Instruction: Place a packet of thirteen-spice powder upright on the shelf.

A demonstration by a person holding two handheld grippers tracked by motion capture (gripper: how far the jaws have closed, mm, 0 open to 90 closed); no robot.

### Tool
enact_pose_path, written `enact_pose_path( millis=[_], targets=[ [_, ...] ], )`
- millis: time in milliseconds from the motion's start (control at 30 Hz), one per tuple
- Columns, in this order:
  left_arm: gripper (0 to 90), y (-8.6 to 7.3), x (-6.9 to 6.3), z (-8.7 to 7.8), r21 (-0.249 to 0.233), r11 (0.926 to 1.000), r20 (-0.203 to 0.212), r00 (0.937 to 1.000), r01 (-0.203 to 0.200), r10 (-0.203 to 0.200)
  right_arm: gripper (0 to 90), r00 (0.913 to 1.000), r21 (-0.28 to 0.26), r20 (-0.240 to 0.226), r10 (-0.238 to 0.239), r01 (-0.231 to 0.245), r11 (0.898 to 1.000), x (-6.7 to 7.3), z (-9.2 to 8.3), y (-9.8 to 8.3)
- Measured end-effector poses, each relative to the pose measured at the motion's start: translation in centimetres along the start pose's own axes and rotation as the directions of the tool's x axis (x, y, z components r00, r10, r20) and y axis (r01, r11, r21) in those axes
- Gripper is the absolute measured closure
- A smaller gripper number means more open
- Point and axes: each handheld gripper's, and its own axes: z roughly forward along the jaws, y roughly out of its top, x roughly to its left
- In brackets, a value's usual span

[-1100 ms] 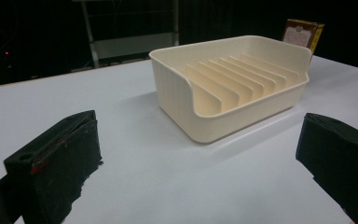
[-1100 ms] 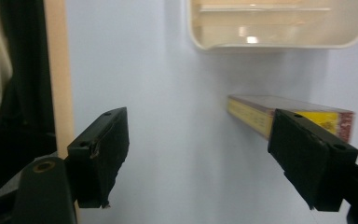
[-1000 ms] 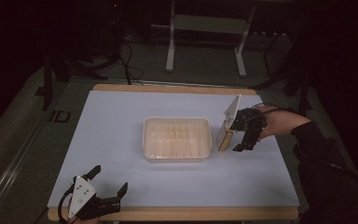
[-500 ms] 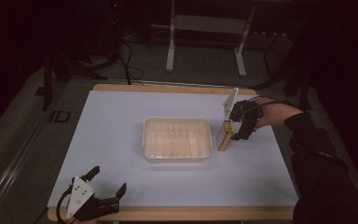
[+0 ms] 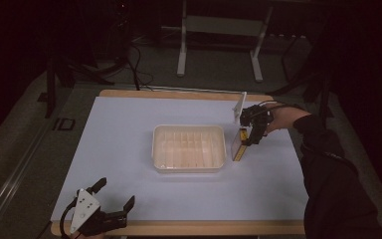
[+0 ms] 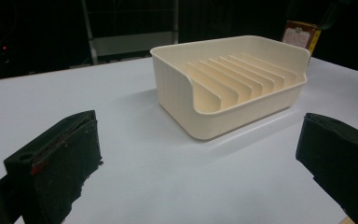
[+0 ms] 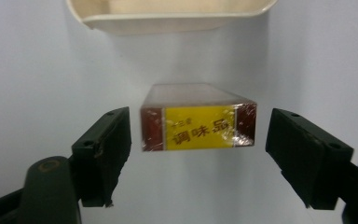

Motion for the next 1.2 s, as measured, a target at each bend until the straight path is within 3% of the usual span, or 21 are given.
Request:
enact_pose_path(
  millis=[333, 633, 867, 1200],
  targets=[
    [0.0, 0.0, 0.1, 0.0, -0.001, 1.0, 0.0, 1.0, 0.006, -0.006, 27.2, 0.9989, 0.052, -0.047, -0.006, 0.009, 0.999, -0.5, 1.7, 0.5],
    [0.0, 0.0, 0.0, 0.0, 0.0, 1.0, 0.002, 1.0, 0.003, -0.003, 31.8, 0.9968, 0.066, -0.078, -0.018, 0.024, 0.998, -0.4, 1.7, 0.5],
    [0.0, 0.0, -0.1, 0.1, -0.003, 1.0, 0.008, 1.0, 0.003, -0.003, 31.9, 0.9966, 0.065, -0.082, -0.006, 0.011, 0.998, 0.1, 0.8, 0.2],
    [0.0, 0.0, -0.3, 0.2, 0.007, 0.9999, 0.019, 0.9998, -0.012, 0.012, 31.9, 0.9972, 0.026, -0.075, 0.002, 0.0, 1.0, 1.2, -2.0, 0.2]
  ],
)
